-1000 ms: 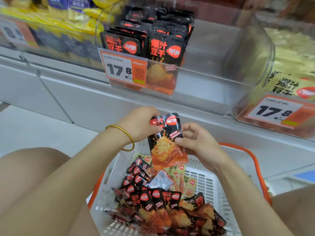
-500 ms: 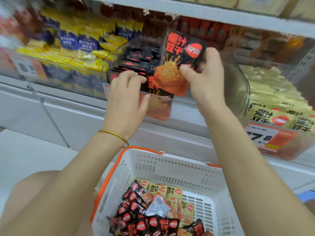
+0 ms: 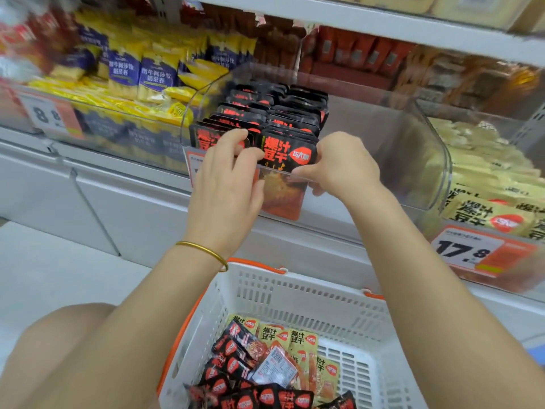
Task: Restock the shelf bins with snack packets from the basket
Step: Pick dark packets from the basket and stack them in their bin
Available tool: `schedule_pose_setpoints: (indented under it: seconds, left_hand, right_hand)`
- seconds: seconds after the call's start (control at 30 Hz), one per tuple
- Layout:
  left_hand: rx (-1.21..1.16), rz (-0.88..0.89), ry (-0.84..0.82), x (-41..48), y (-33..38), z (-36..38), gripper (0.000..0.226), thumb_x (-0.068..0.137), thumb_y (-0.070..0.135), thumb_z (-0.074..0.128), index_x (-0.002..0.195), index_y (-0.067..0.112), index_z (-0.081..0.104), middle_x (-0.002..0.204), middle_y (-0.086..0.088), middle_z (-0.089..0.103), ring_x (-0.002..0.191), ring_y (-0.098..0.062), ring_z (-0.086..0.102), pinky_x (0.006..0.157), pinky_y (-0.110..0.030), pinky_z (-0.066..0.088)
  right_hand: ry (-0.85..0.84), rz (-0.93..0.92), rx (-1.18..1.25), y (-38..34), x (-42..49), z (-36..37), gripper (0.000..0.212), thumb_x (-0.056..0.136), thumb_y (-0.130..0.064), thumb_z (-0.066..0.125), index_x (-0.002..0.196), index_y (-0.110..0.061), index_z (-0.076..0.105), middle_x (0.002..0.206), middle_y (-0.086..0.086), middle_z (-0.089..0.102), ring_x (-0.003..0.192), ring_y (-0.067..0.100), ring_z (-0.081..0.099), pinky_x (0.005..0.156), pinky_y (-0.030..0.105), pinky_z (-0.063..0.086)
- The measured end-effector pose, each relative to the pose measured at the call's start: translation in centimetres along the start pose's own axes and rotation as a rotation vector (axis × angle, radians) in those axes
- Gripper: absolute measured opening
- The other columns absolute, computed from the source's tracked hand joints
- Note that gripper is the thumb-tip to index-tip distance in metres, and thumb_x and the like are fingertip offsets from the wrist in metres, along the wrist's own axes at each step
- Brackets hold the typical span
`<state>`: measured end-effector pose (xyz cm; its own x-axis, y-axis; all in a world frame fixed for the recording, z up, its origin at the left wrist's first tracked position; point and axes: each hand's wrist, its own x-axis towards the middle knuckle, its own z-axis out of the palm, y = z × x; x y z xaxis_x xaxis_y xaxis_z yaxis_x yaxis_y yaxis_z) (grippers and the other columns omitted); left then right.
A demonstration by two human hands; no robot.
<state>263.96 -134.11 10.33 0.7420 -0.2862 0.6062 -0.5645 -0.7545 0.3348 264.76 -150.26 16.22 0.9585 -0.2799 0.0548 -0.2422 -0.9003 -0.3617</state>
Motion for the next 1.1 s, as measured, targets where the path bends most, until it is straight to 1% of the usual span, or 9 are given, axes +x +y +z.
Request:
schedule_pose_setpoints:
  seconds: [0.13, 0.3, 0.37, 0.53, 0.63, 0.73, 0.9, 0.97, 1.1]
  left_hand:
    - [-0.018, 0.029, 0.086, -1.3, 0.4, -0.6, 0.032, 0.081, 0.012, 0.050, 0.109, 0.003, 0.059, 0.131, -0.021, 0.047, 0.117, -0.035, 0.045, 0.099, -0.040, 0.034]
    - [-0.019, 0.055, -0.081, -4.6, 1.4, -0.2, 0.029, 0.075, 0.010, 0.057, 0.104, 0.005, 0.061, 0.118, -0.016, 0.054, 0.105, -0.038, 0.052, 0.087, -0.046, 0.042]
    - [-0.005, 0.045, -0.252, -6.6, 1.8, 0.5, 0.030, 0.074, 0.013, 0.055, 0.102, 0.007, 0.063, 0.116, -0.014, 0.055, 0.103, -0.038, 0.051, 0.084, -0.048, 0.045]
    - [0.075, -0.012, -0.557, -9.4, 3.0, 2.1, 0.028, 0.086, 0.018, 0.057, 0.112, 0.011, 0.062, 0.129, -0.009, 0.049, 0.119, -0.031, 0.040, 0.099, -0.046, 0.036]
    - [0.147, -0.020, -0.641, -9.2, 3.2, 2.9, 0.032, 0.090, 0.023, 0.051, 0.121, 0.014, 0.057, 0.134, -0.004, 0.044, 0.122, -0.025, 0.034, 0.103, -0.039, 0.031]
    - [0.162, -0.028, -0.651, -8.9, 3.0, 3.7, 0.032, 0.091, 0.026, 0.049, 0.121, 0.017, 0.055, 0.131, -0.002, 0.045, 0.120, -0.024, 0.035, 0.102, -0.039, 0.033]
    - [0.198, -0.025, -0.717, -8.5, 2.8, 4.8, 0.034, 0.092, 0.028, 0.048, 0.125, 0.018, 0.052, 0.130, -0.002, 0.047, 0.120, -0.025, 0.037, 0.100, -0.039, 0.036]
    - [0.207, -0.053, -0.764, -8.5, 2.9, 5.3, 0.032, 0.093, 0.028, 0.047, 0.123, 0.017, 0.052, 0.125, -0.004, 0.050, 0.118, -0.025, 0.042, 0.097, -0.037, 0.039]
    - [0.042, -0.464, -0.896, -8.0, 2.2, 6.3, 0.030, 0.099, 0.030, 0.038, 0.115, 0.008, 0.051, 0.100, -0.011, 0.064, 0.088, -0.027, 0.062, 0.075, -0.034, 0.049]
  right_hand:
    - [0.106, -0.004, 0.056, 0.5, -1.7, -1.3, 0.033, 0.079, -0.044, 0.071, 0.079, -0.011, 0.067, 0.076, 0.003, 0.064, 0.080, 0.026, 0.062, 0.060, 0.028, 0.042]
    - [0.447, -0.193, 0.352, 2.7, -7.5, 0.1, 0.009, 0.080, -0.027, 0.070, 0.079, -0.024, 0.061, 0.074, -0.006, 0.063, 0.078, 0.021, 0.063, 0.073, 0.036, 0.049]
    - [0.289, -0.164, 0.353, 4.9, -9.0, 4.4, 0.007, 0.080, -0.021, 0.066, 0.077, -0.025, 0.062, 0.071, -0.004, 0.065, 0.073, 0.023, 0.065, 0.071, 0.037, 0.051]
    - [-0.494, 0.025, 0.058, 11.7, -11.6, 19.0, 0.012, 0.089, -0.015, 0.057, 0.089, -0.007, 0.066, 0.091, 0.008, 0.070, 0.089, 0.027, 0.066, 0.076, 0.034, 0.052]
    - [-0.672, 0.116, -0.018, 15.0, -13.7, 25.0, 0.034, 0.093, -0.021, 0.056, 0.123, -0.004, 0.052, 0.121, 0.013, 0.060, 0.109, 0.028, 0.057, 0.085, 0.033, 0.045]
    - [-0.760, 0.215, 0.030, 16.8, -15.1, 28.3, 0.049, 0.094, -0.021, 0.057, 0.135, -0.003, 0.036, 0.121, 0.015, 0.057, 0.098, 0.026, 0.056, 0.076, 0.034, 0.043]
    - [-0.724, 0.218, 0.085, 17.5, -14.6, 29.7, 0.022, 0.084, -0.020, 0.070, 0.083, -0.012, 0.049, 0.079, 0.001, 0.050, 0.076, 0.019, 0.049, 0.068, 0.030, 0.037]
    - [-0.677, 0.230, 0.198, 17.8, -13.9, 29.2, 0.038, 0.081, -0.013, 0.071, 0.063, -0.017, 0.038, 0.069, 0.000, 0.043, 0.068, 0.016, 0.042, 0.064, 0.027, 0.033]
    - [-0.424, 0.171, 0.479, 16.9, -12.4, 23.8, 0.037, 0.079, -0.005, 0.072, 0.058, -0.020, 0.045, 0.068, -0.002, 0.048, 0.064, 0.015, 0.046, 0.063, 0.022, 0.041]
